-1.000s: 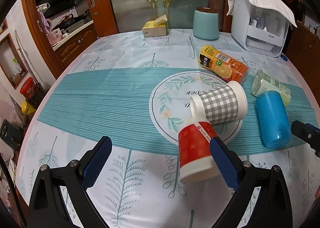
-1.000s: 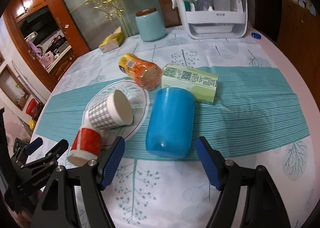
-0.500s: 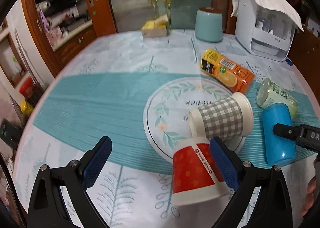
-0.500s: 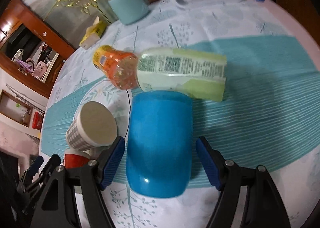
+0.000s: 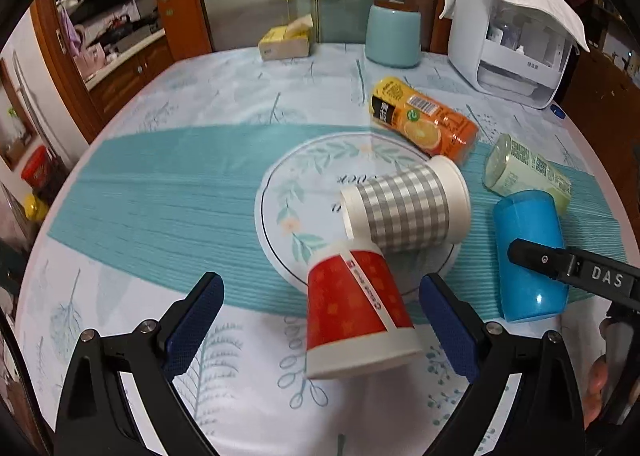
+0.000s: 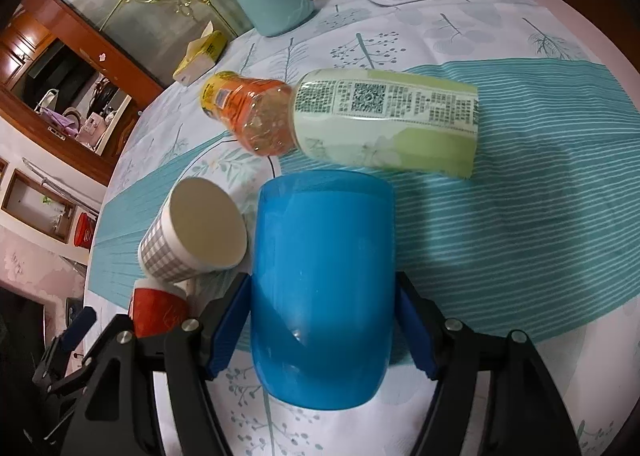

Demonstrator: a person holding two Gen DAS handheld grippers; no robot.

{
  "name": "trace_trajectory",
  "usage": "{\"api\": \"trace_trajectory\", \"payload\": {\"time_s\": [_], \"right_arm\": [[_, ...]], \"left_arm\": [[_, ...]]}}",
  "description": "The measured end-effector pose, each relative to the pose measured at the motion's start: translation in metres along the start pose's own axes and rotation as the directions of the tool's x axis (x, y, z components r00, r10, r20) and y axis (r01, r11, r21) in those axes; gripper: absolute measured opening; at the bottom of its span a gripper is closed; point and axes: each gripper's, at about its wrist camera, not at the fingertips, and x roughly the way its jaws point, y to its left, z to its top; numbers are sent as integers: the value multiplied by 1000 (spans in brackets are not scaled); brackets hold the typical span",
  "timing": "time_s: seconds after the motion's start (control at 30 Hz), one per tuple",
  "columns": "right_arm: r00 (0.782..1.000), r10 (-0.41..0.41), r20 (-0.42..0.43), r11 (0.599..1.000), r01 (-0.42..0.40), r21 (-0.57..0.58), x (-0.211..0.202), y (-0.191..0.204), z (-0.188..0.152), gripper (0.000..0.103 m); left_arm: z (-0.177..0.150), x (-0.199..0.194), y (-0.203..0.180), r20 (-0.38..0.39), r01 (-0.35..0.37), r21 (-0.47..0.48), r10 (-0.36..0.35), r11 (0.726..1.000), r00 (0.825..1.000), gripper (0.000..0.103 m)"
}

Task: Flip cup upright
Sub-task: 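Move the right gripper to the lying blue cup and close on it, then lift the blue cup with the right gripper and pull it back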

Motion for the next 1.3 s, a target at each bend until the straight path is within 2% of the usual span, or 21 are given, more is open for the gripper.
{"api": "trace_trajectory", "payload": {"time_s": [0.17,0.37,0.63,0.8,1.13,1.3], "right_arm": [[1000,16,-4,1000,-16,-17,-12,6,-12,70],[999,32,-22,999,-32,-42,-29,21,-37,70],[995,58,-80,997,-62,-51,-37,44,-85,70],[996,64,-65,996,-68,-54,-44,56,-111,70],[998,37,-60,997,-41,-59,-40,66,-125,70],[993,27,-119,999,-29,-19,-28,61,-128,71]], "left_arm": [[-5,-7,-1,4,-15,14,14,1000,1000,97],[-13,-24,10,2,22,-1,-22,1000,1000,97],[-44,-48,24,-7,35,4,-35,999,999,97],[-72,-52,37,-55,74,-21,-75,997,996,96],[-106,-58,52,-97,102,-41,-106,994,990,95],[-109,-59,54,-98,106,-47,-110,993,989,95]]}}
